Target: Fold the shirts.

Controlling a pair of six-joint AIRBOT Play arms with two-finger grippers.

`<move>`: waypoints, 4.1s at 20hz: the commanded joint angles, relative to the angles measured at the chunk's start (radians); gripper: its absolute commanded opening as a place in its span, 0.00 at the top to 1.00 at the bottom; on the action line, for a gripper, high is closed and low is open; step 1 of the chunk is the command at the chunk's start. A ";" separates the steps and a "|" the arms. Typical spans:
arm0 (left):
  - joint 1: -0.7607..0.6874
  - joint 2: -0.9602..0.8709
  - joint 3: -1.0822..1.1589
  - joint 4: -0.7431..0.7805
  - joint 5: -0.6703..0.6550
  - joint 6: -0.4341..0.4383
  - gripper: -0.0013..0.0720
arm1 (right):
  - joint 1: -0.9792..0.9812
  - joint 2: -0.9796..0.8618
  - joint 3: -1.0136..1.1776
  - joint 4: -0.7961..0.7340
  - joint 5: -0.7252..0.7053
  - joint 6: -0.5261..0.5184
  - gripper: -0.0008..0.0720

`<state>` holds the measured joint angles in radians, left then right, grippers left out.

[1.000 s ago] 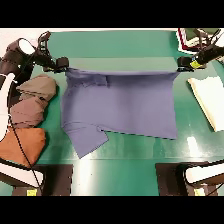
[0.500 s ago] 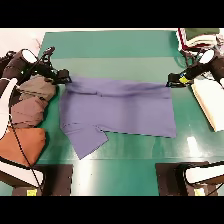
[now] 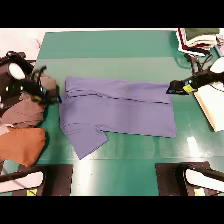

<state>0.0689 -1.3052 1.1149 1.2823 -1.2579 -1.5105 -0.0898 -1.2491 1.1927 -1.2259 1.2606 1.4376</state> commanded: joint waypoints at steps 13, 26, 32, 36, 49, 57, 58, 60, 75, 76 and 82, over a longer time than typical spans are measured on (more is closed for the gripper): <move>-0.048 0.328 -0.637 -0.363 0.240 0.026 0.33 | -0.001 0.219 -0.153 0.030 -0.051 -0.005 0.49; -0.093 0.328 -0.537 -0.346 0.214 0.053 0.95 | -0.597 0.259 -0.673 0.057 0.083 -0.108 0.31; -0.093 0.328 -0.537 -0.342 0.214 0.055 0.95 | -0.513 0.259 -0.771 0.210 -0.037 -0.146 0.40; -0.093 0.328 -0.536 -0.338 0.186 0.080 0.95 | -0.372 0.259 -0.767 0.289 -0.096 -0.146 0.69; -0.093 0.790 -0.496 -0.245 -0.280 -0.061 0.95 | -0.339 0.606 -0.454 -0.065 0.294 -0.114 0.97; -0.093 0.499 -0.315 -0.181 0.082 0.002 0.95 | -0.269 0.346 -0.296 0.003 0.130 -0.099 0.97; -0.093 0.420 -0.278 -0.182 0.127 0.020 0.95 | -0.240 0.283 -0.262 0.003 0.110 -0.089 0.97; -0.093 0.268 -0.199 -0.183 0.199 0.049 0.95 | -0.185 0.140 -0.182 0.004 0.092 -0.071 0.97; -0.093 -0.007 0.015 -0.233 0.251 0.027 0.73 | -0.374 -0.190 -0.053 0.190 0.106 -0.171 0.25; -0.093 -0.007 0.015 -0.238 0.254 0.027 0.93 | -0.415 -0.200 -0.089 0.217 0.100 -0.194 0.25; -0.246 -0.015 0.014 -0.266 0.331 0.023 0.95 | -0.458 -0.341 -0.175 0.374 0.095 -0.295 0.25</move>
<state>-0.1078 -1.3167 1.1282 1.0294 -0.9684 -1.4841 -0.5407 -1.5318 1.0504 -0.9257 1.3617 1.1927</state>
